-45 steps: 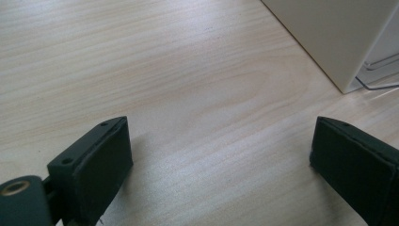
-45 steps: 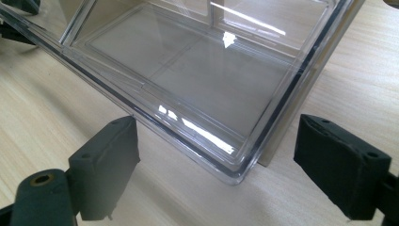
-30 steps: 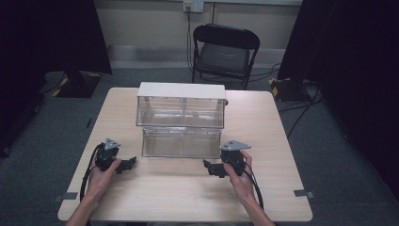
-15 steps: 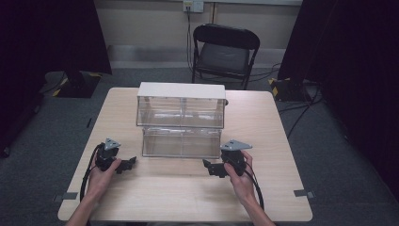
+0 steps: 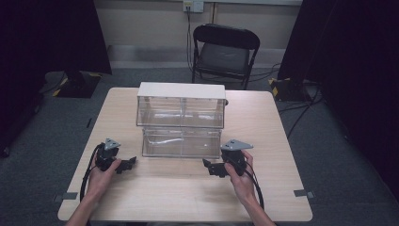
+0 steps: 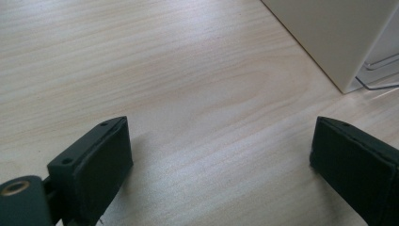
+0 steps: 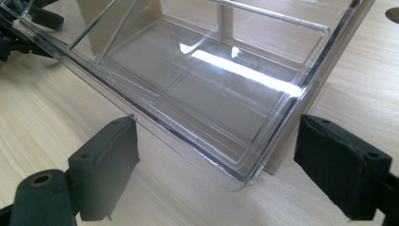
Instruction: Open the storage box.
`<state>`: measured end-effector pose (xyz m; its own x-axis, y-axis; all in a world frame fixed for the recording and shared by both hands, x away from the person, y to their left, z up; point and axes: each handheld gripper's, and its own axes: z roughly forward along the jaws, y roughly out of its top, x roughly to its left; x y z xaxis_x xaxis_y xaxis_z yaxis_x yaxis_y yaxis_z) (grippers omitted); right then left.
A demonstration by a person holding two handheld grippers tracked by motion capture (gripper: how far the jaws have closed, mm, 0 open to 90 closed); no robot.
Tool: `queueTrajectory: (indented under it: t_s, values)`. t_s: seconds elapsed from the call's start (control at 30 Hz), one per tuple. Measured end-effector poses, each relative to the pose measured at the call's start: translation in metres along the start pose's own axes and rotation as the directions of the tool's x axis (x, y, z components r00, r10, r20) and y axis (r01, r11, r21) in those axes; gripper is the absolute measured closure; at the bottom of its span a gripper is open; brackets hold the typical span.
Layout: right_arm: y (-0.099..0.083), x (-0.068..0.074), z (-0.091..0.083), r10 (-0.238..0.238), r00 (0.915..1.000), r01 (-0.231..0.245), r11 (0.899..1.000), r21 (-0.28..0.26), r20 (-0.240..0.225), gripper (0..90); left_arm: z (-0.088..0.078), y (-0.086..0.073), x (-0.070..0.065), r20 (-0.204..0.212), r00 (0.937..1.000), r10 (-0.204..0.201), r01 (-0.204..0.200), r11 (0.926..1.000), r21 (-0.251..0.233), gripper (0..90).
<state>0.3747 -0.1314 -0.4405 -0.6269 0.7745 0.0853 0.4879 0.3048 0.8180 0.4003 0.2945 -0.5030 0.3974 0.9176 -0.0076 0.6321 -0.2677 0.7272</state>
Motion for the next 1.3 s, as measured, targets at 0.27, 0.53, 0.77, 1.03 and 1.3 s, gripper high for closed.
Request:
queueTrajectory:
  t_s: [0.27, 0.53, 0.77, 1.03, 1.3]
  values:
    - [0.0015, 0.0006, -0.0017, 0.0, 1.0, 0.0, 1.0, -0.007, 0.006, 13.8, 0.0001, 0.0, -0.0001, 0.0, 1.0, -0.002, 0.002, 1.0, -0.001, 5.6]
    - [0.0023, 0.0007, -0.0026, -0.005, 1.0, 0.005, 1.0, -0.016, 0.001, 13.8, 0.0001, 0.0, -0.0002, 0.0, 1.0, -0.002, 0.002, 1.0, -0.001, 5.6]
    - [0.0047, 0.002, -0.005, -0.001, 1.0, 0.001, 1.0, -0.03, -0.005, 13.4, 0.0001, 0.0, -0.0002, 0.0, 1.0, -0.002, 0.002, 1.0, -0.001, 5.6]
    - [0.0062, 0.0026, -0.0042, -0.003, 0.9999, 0.003, 1.0, -0.03, 0.01, 13.6, 0.0, 0.0, 0.0, 0.0, 1.0, 0.0, 0.0, 1.0, 0.0, 5.6]
    - [0.0077, 0.0023, -0.005, 0.002, 1.0, -0.002, 0.999, -0.035, 0.0, 13.4, 0.0001, 0.0, -0.0002, 0.001, 1.0, -0.002, 0.002, 1.0, -0.001, 5.6]
